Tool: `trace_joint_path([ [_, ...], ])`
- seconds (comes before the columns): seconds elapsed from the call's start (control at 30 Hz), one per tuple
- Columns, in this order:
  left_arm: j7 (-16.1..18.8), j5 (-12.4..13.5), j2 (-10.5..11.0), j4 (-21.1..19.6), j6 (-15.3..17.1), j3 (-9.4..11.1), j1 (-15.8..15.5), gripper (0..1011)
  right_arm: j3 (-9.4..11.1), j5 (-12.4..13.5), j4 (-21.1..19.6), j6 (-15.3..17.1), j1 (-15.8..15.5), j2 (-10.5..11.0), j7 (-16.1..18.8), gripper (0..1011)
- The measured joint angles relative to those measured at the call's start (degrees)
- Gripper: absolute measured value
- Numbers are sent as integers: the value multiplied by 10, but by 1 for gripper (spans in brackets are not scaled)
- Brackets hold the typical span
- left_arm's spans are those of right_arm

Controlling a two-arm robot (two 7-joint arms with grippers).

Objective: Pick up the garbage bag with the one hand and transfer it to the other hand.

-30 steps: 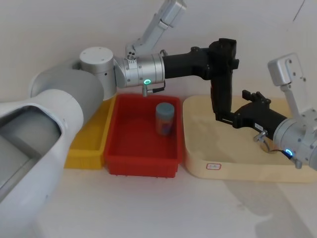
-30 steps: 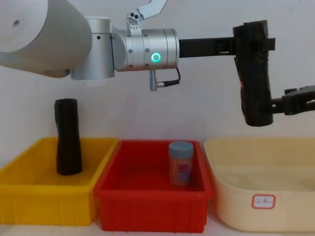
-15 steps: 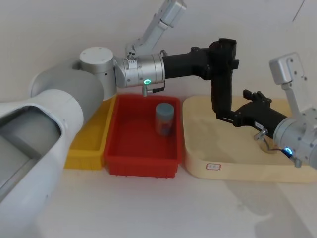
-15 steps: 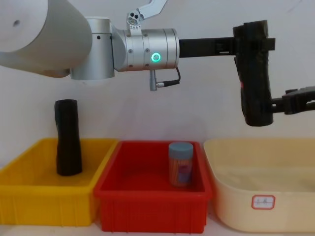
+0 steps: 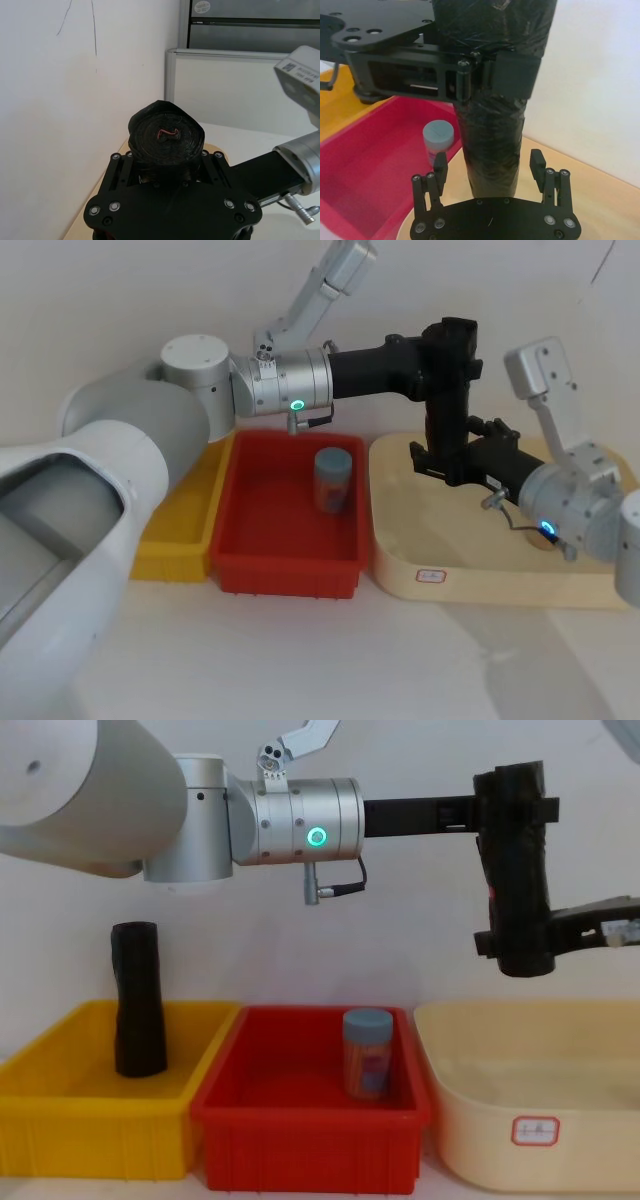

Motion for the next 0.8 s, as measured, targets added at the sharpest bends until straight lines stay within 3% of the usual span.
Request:
trace_joint_path([
  [0.47, 0, 0, 0, 0, 0, 0, 0, 497, -13, -26, 49, -9, 35, -25, -17, 1000],
  [0.8, 0, 0, 0, 0, 0, 0, 0, 497, -16, -33, 63, -14, 45, -32, -22, 756],
])
